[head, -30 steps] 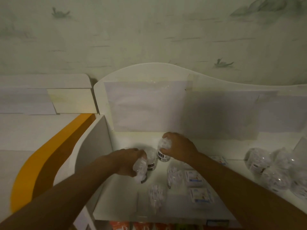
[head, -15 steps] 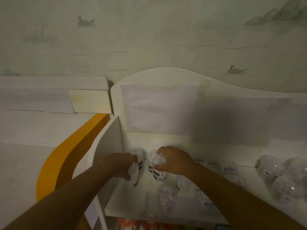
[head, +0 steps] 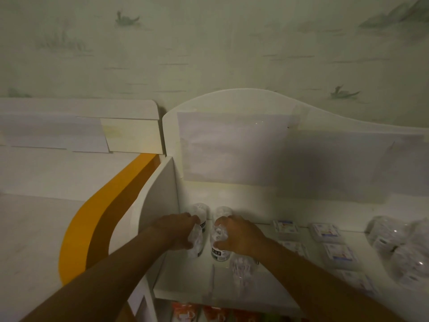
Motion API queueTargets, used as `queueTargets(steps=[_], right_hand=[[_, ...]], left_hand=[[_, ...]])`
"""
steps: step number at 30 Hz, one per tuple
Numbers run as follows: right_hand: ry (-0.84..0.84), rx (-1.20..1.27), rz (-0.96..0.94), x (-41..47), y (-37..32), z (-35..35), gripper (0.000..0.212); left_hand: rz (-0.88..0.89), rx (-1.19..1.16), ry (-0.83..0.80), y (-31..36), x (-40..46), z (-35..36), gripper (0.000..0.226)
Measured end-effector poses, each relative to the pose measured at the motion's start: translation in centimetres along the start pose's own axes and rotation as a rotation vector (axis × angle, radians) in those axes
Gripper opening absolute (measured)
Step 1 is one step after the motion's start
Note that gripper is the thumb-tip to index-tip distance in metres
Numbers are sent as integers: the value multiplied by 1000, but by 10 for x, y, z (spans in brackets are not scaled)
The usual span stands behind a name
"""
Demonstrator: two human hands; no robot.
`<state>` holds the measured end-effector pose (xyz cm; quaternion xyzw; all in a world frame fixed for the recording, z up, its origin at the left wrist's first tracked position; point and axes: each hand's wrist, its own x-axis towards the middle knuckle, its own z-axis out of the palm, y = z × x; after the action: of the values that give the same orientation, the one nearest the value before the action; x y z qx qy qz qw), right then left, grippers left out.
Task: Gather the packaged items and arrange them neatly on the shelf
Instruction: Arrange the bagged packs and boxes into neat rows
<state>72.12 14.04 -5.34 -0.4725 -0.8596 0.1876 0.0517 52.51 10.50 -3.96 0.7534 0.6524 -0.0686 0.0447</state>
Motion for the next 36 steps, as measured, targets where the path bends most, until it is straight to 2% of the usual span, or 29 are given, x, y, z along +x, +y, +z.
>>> queueTargets(steps=[5, 9, 13, 16, 23, 30, 36], right_hand=[[5, -14, 16, 3, 3, -1, 64], [70, -17, 16, 8, 6, -7, 69], [49, -86, -41, 11, 8, -1, 89], [-2, -123, -57, 13, 12, 11, 94], [50, -155, -30, 20, 23, 12, 83], [25, -104, -29, 19, 28, 13, 86], [63, -97, -86, 11, 28, 10, 72]], left_hand=[[11, -18, -15, -3, -1, 1, 66], [12, -18, -17, -4, 1, 1, 67], [12, -29, -14, -3, 4, 1, 67], [21, -46, -33, -2, 4, 0, 73], [7, -66, -24, -2, 3, 2, 67], [28, -101, 7, 0, 3, 1, 61], [23, -42, -2, 2, 3, -2, 65]])
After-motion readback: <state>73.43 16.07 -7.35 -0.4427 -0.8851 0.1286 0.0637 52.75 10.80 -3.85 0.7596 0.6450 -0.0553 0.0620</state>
